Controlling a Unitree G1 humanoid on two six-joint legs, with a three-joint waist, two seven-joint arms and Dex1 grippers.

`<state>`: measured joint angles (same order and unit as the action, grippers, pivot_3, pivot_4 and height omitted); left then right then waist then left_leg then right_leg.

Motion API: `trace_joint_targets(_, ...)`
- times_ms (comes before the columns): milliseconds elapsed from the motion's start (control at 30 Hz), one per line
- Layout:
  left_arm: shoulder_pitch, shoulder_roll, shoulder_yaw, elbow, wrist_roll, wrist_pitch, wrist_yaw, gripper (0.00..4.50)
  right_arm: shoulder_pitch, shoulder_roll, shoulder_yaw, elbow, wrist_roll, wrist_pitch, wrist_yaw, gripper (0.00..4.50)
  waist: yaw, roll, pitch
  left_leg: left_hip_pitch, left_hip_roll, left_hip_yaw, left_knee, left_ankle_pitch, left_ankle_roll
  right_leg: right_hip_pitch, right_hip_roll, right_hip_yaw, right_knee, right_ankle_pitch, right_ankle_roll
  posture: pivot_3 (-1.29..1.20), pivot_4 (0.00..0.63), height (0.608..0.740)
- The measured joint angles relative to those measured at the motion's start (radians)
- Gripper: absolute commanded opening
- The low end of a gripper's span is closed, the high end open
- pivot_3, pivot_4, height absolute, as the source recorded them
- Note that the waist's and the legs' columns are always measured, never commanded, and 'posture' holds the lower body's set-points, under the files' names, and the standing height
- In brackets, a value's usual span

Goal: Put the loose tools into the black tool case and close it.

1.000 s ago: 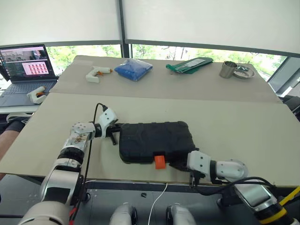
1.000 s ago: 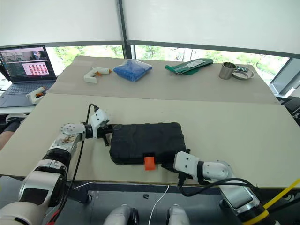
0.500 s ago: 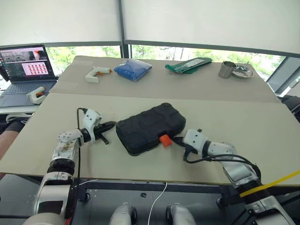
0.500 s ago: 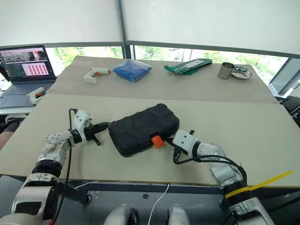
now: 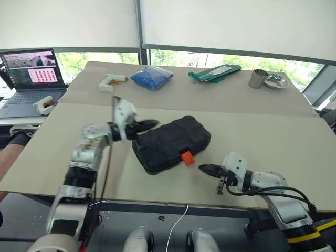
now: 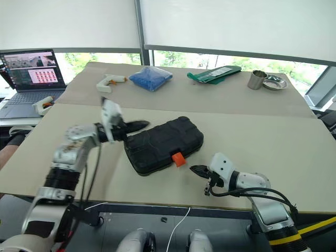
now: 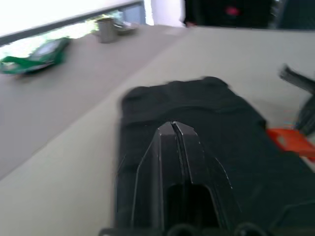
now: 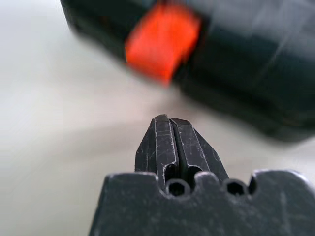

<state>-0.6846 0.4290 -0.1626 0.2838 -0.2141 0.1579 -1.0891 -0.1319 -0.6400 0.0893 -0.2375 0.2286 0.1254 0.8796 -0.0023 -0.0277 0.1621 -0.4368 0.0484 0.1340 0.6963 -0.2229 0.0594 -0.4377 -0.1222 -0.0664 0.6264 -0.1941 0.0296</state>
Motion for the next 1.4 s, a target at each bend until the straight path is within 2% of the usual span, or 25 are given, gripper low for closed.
trace_joint_targets(133, 0.003, -0.016, -0.053, -0.023, 0.062, 0.028, 0.041, 0.0, 0.0, -0.02, 0.014, -0.048, -0.011, 0.018, 0.01, 0.01, -0.002, 0.0, 0.0, 0.002, 0.001, -0.002, 0.0, 0.001, -0.002, 0.001, 0.002, 0.0, 0.001, -0.003, 0.003, 0.0, 0.15, 0.739)
trace_joint_targets(233, 0.003, 0.006, -0.09, -0.052, 0.101, 0.07, 0.044, 0.0, -0.017, 0.015, 0.032, -0.06, -0.008, 0.079, -0.004, 0.01, -0.005, 0.002, -0.001, 0.006, 0.001, -0.001, -0.001, 0.001, -0.002, 0.004, 0.002, 0.001, 0.001, -0.003, 0.003, 0.0, 0.15, 0.739)
trace_joint_targets(433, 0.02, 0.003, -0.088, -0.079, 0.097, 0.12, 0.056, 0.0, -0.07, 0.083, 0.091, -0.033, -0.033, 0.094, -0.035, 0.01, -0.007, 0.005, -0.004, 0.014, 0.002, -0.003, -0.003, 0.0, -0.001, 0.011, 0.001, 0.001, 0.0, -0.008, -0.002, 0.0, 0.15, 0.739)
trace_joint_targets(700, 0.033, 0.003, -0.077, -0.09, 0.096, 0.126, 0.061, 0.0, -0.105, 0.132, 0.107, 0.054, -0.055, 0.082, -0.044, 0.01, -0.009, 0.006, -0.004, 0.015, 0.002, -0.003, -0.003, 0.0, -0.001, 0.012, 0.0, 0.001, 0.0, -0.008, -0.002, 0.0, 0.15, 0.739)
trace_joint_targets(900, 0.035, 0.002, -0.074, -0.09, 0.095, 0.127, 0.067, 0.0, -0.126, 0.143, 0.162, 0.177, -0.131, 0.038, -0.048, 0.01, -0.01, 0.006, -0.005, 0.015, 0.002, -0.003, -0.003, 0.0, -0.001, 0.012, 0.0, 0.001, 0.0, -0.008, -0.002, 0.0, 0.15, 0.739)
trace_joint_targets(1267, 0.028, 0.004, -0.067, -0.07, 0.096, 0.13, 0.073, 0.0, -0.195, 0.253, 0.169, 0.332, -0.174, -0.035, -0.098, 0.01, -0.016, 0.007, -0.005, 0.016, 0.003, -0.002, -0.003, 0.0, -0.002, 0.013, 0.0, 0.001, 0.0, -0.007, -0.003, 0.0, 0.15, 0.739)
trace_joint_targets(1400, 0.027, 0.005, -0.062, -0.064, 0.097, 0.139, 0.081, 0.0, -0.21, 0.278, 0.166, 0.36, -0.175, -0.044, -0.1, 0.01, -0.021, 0.007, -0.005, 0.017, 0.004, -0.003, -0.003, -0.002, -0.008, 0.013, 0.0, 0.001, 0.001, -0.006, -0.004, 0.0, 0.15, 0.739)
